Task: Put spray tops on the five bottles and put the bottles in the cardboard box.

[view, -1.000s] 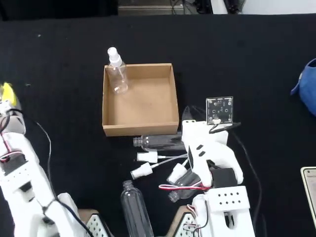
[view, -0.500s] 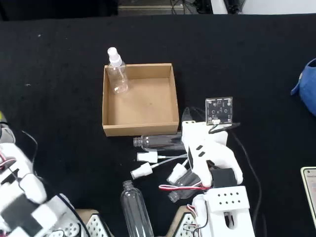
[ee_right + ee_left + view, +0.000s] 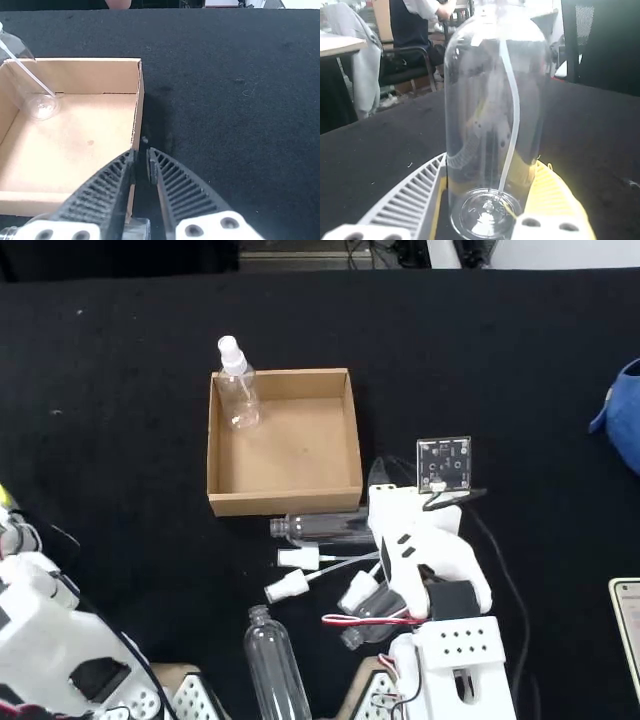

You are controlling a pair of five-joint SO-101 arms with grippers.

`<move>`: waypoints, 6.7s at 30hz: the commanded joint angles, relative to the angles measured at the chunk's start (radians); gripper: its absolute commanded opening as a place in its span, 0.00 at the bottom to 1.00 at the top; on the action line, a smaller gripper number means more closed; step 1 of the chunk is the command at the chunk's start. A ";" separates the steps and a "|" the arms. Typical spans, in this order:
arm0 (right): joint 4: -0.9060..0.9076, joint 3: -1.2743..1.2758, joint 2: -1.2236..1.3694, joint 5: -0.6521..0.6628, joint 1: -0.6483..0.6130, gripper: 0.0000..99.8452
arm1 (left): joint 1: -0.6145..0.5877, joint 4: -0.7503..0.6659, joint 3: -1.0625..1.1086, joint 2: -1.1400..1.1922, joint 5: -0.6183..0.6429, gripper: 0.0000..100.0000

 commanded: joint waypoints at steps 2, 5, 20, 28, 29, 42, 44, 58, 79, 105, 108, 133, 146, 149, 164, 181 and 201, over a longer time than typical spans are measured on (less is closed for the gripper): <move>-0.031 -0.005 -0.028 0.008 0.025 0.01 | -0.007 -0.138 -0.018 0.120 -0.008 0.03; -0.031 -0.005 -0.028 0.008 0.025 0.01 | -0.007 -0.143 -0.021 0.181 -0.006 0.03; -0.031 -0.005 -0.028 0.008 0.025 0.01 | -0.054 -0.143 -0.113 0.338 -0.002 0.03; -0.031 -0.005 -0.028 0.008 0.025 0.01 | -0.056 -0.143 -0.110 0.362 -0.006 0.03; -0.031 -0.005 -0.028 0.008 0.025 0.01 | -0.056 -0.143 -0.107 0.362 -0.008 0.03; -0.031 -0.005 -0.028 0.008 0.025 0.01 | -0.058 -0.143 -0.101 0.362 -0.008 0.03; -0.031 -0.005 -0.028 0.008 0.026 0.01 | -0.058 -0.143 -0.101 0.362 -0.008 0.03; -0.031 -0.004 -0.028 0.008 0.026 0.01 | -0.061 -0.143 -0.101 0.351 -0.008 0.03; -0.031 -0.002 -0.028 0.008 0.026 0.01 | -0.104 -0.143 -0.111 0.351 0.000 0.26; -0.031 -0.002 -0.028 0.008 0.026 0.01 | -0.070 -0.333 -0.186 0.351 -0.008 0.26; -0.031 -0.002 -0.028 0.008 0.026 0.01 | -0.061 -0.333 -0.194 0.351 -0.008 0.26; -0.031 -0.002 -0.030 0.008 0.026 0.01 | -0.027 -0.201 -0.039 0.137 -0.008 0.26; -0.031 -0.002 -0.030 0.008 0.026 0.01 | -0.042 0.038 -0.033 -0.021 -0.006 0.26; -0.031 -0.002 -0.030 0.008 0.026 0.01 | -0.041 0.046 -0.030 -0.017 -0.006 0.26; -0.031 -0.002 -0.030 0.008 0.026 0.01 | -0.041 0.041 -0.030 -0.025 0.000 0.02; -0.031 -0.004 -0.030 0.008 0.026 0.01 | 0.104 0.051 0.073 -0.338 -0.006 0.03; -0.164 0.051 -0.028 0.008 0.101 0.01 | 0.837 0.930 0.019 -1.083 0.002 0.03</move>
